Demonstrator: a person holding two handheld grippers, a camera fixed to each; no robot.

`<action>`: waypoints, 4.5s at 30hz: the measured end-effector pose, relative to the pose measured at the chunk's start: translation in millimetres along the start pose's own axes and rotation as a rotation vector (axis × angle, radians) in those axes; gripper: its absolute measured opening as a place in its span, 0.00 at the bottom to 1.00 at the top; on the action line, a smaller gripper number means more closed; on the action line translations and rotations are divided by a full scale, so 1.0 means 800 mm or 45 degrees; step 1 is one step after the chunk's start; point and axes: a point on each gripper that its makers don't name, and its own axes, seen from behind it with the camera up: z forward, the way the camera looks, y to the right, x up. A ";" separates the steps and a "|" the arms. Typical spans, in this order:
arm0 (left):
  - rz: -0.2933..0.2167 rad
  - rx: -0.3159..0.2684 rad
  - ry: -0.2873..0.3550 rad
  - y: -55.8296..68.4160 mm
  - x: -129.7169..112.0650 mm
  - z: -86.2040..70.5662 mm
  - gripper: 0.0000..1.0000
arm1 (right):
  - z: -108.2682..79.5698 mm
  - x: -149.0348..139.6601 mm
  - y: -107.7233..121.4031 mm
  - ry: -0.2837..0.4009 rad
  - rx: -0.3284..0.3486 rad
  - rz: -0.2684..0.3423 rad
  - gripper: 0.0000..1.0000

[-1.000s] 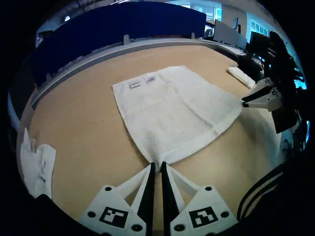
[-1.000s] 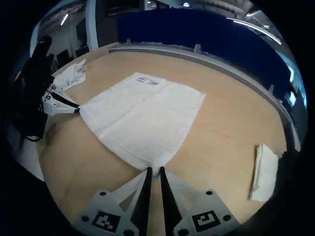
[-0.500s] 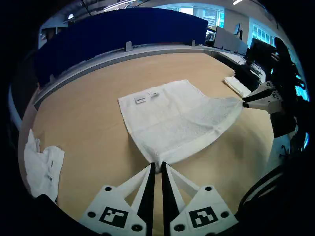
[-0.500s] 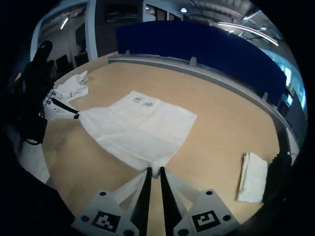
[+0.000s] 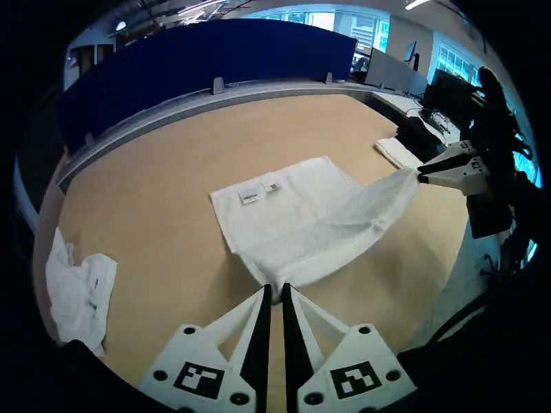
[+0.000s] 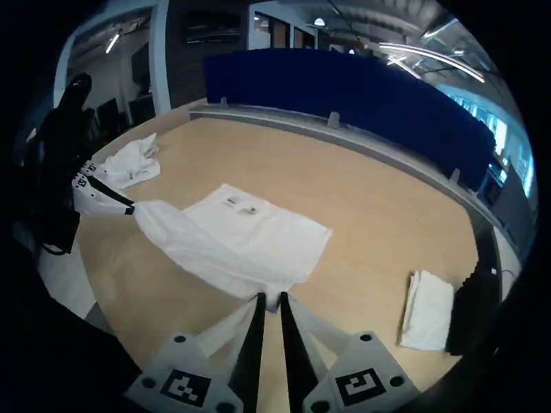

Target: Fold towel

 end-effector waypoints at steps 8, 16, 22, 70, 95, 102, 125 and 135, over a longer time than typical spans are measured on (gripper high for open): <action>-0.028 -0.009 -0.014 0.004 -0.007 -0.008 0.11 | -0.007 0.002 -0.001 -0.002 0.005 -0.002 0.16; -0.029 0.001 -0.006 -0.002 0.003 -0.003 0.11 | 0.001 0.008 0.004 -0.006 -0.003 -0.018 0.16; -0.038 0.016 0.014 -0.013 0.023 0.008 0.11 | 0.015 0.020 0.015 -0.004 -0.013 -0.027 0.16; -0.023 0.124 -0.010 -0.105 0.071 0.165 0.17 | 0.173 0.028 0.088 -0.091 -0.124 0.086 0.17; -0.115 0.137 0.005 -0.119 0.056 0.144 0.88 | 0.173 0.031 0.098 -0.066 -0.197 0.092 0.96; -0.100 0.164 0.012 -0.122 0.054 0.136 0.93 | 0.170 0.028 0.092 -0.063 -0.192 0.103 0.97; -0.142 0.224 0.014 -0.122 0.018 0.095 0.94 | 0.149 -0.022 0.069 -0.123 -0.165 0.109 0.97; -0.180 0.266 0.009 -0.124 -0.003 0.078 0.93 | 0.144 -0.036 0.057 -0.145 -0.116 0.091 0.97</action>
